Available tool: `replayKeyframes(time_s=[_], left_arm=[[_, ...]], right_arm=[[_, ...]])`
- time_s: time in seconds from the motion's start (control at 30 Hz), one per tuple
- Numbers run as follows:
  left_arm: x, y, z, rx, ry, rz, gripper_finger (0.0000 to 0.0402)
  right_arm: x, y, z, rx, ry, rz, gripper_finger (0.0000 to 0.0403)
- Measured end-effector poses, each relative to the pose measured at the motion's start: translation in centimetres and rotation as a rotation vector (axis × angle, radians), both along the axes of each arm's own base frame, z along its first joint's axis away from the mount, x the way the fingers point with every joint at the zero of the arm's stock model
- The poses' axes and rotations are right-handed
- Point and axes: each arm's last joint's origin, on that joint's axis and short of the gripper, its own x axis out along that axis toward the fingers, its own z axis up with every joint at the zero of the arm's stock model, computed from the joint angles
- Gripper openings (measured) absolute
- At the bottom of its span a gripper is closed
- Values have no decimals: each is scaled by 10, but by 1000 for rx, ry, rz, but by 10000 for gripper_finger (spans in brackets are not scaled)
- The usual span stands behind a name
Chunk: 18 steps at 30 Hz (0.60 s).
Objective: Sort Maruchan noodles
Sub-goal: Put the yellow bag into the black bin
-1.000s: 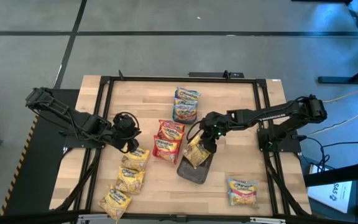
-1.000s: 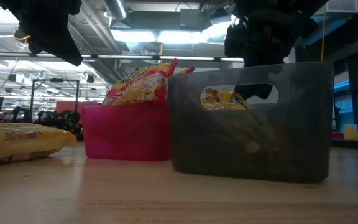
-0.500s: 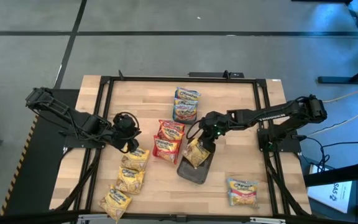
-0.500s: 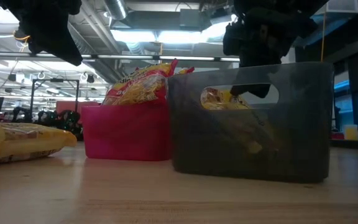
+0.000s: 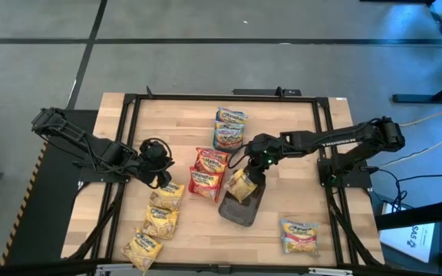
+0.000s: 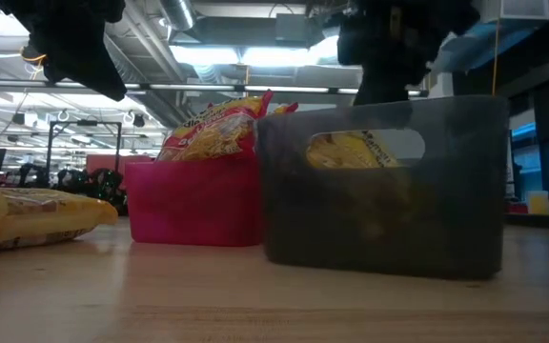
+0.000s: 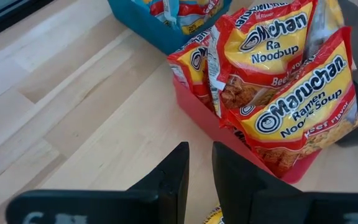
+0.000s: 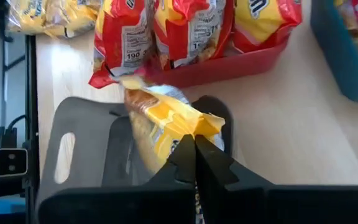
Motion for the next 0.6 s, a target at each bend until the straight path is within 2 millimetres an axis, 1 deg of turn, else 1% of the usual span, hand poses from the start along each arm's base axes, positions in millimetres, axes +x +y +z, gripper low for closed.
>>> replayKeyframes(time_s=[0.2,0.3,0.4,0.6], left_arm=[[0,0,0,1,3,0,64],[0,0,0,2,4,-1,64],[0,0,0,7,8,-4,64],[-2,1,-1,16,25,-4,64]], right_arm=[[-2,-1,30,-39,110,-8,1],[-5,3,43,-82,161,-12,1],[-5,9,54,-114,158,-5,0],[-2,20,69,-131,114,19,0]])
